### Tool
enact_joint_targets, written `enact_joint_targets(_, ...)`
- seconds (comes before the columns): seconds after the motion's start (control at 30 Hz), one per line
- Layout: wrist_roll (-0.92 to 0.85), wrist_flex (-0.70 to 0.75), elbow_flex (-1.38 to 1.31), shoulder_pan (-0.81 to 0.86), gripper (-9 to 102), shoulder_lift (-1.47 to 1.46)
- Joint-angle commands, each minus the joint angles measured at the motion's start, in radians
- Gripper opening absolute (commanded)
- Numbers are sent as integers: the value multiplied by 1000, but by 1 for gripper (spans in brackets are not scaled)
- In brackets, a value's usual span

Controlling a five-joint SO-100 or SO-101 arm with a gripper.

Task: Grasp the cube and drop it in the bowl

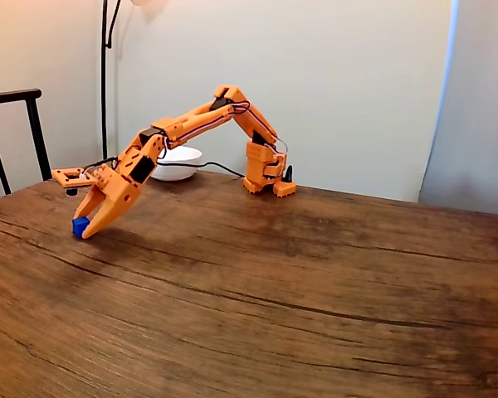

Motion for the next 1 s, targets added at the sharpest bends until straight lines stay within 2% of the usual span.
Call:
enact_joint_targets(0.0, -2, 29, 5, 15, 19, -3)
enact_joint_targets(0.23, -2, 29, 3, 15, 18, -3)
enact_joint_targets(0.43, -2, 23, -2, 15, 8, -6)
enact_joint_targets(0.97, 9, 28, -25, 14, 7, 9)
